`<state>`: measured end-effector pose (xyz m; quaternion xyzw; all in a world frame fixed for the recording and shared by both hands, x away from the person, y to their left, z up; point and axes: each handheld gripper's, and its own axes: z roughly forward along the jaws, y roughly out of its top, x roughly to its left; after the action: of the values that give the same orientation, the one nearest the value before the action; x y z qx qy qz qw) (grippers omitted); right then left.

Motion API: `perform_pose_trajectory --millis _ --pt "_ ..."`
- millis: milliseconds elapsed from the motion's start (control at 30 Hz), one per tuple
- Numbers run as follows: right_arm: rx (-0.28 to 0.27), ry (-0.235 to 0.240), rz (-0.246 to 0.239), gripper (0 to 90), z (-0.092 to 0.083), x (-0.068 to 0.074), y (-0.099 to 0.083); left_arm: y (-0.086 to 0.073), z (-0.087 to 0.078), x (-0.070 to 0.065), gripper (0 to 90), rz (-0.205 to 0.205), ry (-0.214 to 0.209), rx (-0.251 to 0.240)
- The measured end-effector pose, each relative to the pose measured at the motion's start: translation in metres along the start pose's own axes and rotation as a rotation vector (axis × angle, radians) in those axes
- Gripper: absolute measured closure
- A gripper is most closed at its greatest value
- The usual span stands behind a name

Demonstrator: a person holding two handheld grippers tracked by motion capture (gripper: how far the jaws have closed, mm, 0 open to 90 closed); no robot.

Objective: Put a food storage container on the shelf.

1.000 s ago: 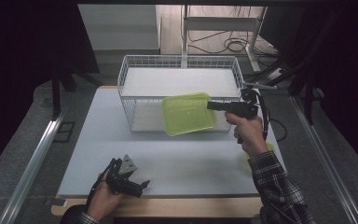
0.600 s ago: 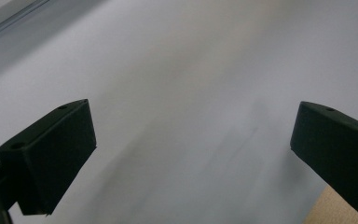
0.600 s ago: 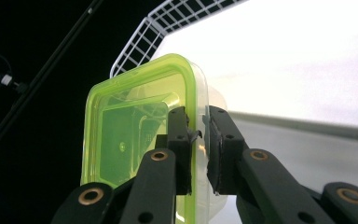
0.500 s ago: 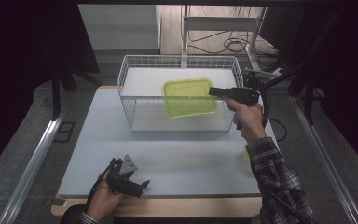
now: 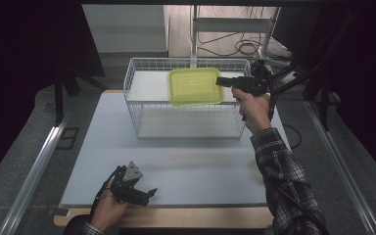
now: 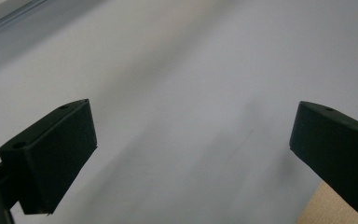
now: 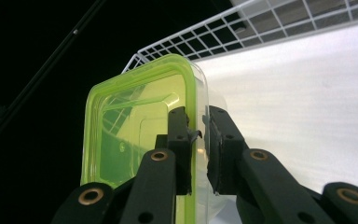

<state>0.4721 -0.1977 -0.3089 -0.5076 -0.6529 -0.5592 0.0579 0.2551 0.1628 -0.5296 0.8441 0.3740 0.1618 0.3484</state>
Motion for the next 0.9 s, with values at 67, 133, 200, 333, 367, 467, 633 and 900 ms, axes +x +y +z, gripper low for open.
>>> perform_pose_trajectory --millis 67,133,200,333,367,467,633,900 --pt "-0.008 -0.011 -0.001 80.1 0.003 0.001 0.003 0.000 0.000 0.000 0.3 0.001 0.001 0.001" --pt "-0.014 -0.021 0.003 80.1 0.005 0.001 0.006 0.000 0.000 0.000 0.3 0.002 0.000 0.001" --pt "-0.020 -0.029 0.006 80.1 0.007 0.002 0.009 0.000 0.000 0.000 0.3 0.001 0.001 0.001" --pt "-0.022 -0.056 0.007 80.1 0.014 0.000 0.013 0.000 0.000 0.000 0.3 0.001 -0.002 0.004" --pt "-0.025 -0.057 0.014 80.1 0.015 -0.001 0.014 0.000 0.000 0.000 0.3 0.001 -0.002 0.005" --pt "-0.024 -0.066 0.016 80.1 0.019 -0.002 0.014 0.000 0.000 0.000 0.3 0.004 -0.001 0.007" --pt "-0.032 -0.090 0.022 80.0 0.024 -0.006 0.015 0.000 0.001 0.000 0.2 0.004 -0.003 0.010" --pt "-0.038 -0.108 0.028 79.7 0.029 -0.010 0.015 -0.001 0.001 0.000 0.2 0.007 -0.002 0.011"
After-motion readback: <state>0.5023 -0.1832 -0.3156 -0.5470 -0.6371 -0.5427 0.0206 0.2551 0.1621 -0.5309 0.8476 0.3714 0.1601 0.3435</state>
